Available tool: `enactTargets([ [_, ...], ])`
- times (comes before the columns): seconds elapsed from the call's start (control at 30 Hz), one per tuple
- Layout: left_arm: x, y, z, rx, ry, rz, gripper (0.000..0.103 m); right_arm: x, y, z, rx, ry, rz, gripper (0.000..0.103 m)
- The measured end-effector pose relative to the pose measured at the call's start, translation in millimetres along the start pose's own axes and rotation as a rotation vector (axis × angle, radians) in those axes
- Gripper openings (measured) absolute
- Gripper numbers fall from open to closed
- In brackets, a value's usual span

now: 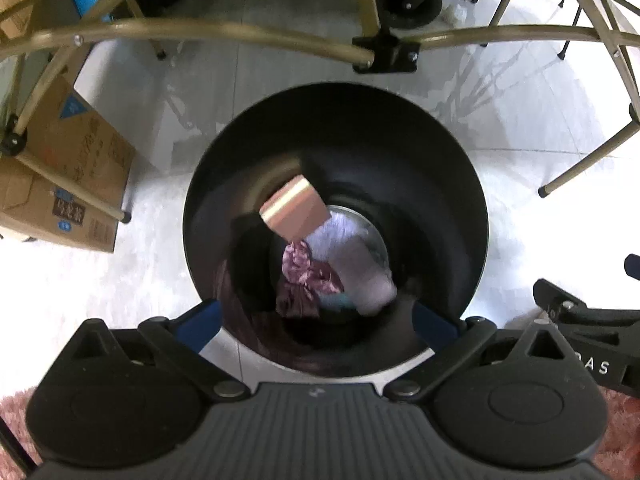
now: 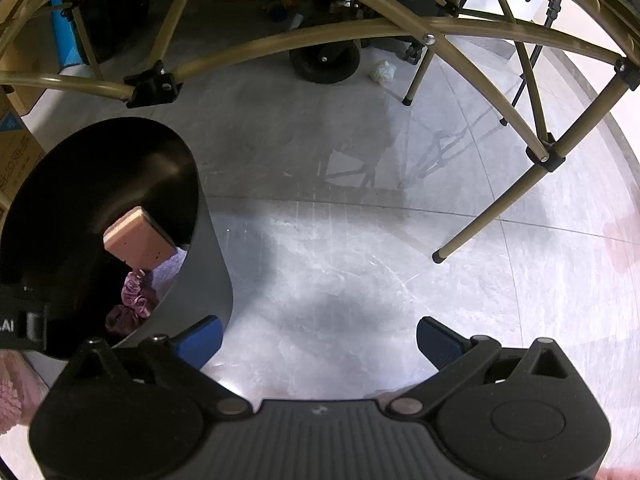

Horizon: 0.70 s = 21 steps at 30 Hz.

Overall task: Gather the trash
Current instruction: 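Withdraw both grippers upward from the bin toward the table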

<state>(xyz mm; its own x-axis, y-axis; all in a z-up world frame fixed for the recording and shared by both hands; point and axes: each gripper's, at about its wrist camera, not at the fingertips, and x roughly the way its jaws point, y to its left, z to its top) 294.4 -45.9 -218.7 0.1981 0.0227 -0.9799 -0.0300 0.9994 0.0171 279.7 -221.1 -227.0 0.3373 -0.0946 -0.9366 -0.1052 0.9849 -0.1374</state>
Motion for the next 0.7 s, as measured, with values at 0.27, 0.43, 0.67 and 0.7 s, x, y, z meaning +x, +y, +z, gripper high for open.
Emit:
enactTargets([
  [0.27,-6,0,-4,0.021,0.004,-0.010,0.103,1,1,-1,-0.011,0.001,-0.002,0.103],
  [0.43,-9,0,-7,0.031,-0.004,-0.011,0.103,2,2,0,-0.018,0.004,-0.003,0.103],
  [0.67,-13,1,-9,0.049,-0.022,0.006,0.103,2,2,0,-0.023,0.002,-0.002,0.103],
  [0.7,-14,1,-10,0.053,-0.025,0.007,0.103,2,2,0,-0.023,0.002,-0.002,0.103],
])
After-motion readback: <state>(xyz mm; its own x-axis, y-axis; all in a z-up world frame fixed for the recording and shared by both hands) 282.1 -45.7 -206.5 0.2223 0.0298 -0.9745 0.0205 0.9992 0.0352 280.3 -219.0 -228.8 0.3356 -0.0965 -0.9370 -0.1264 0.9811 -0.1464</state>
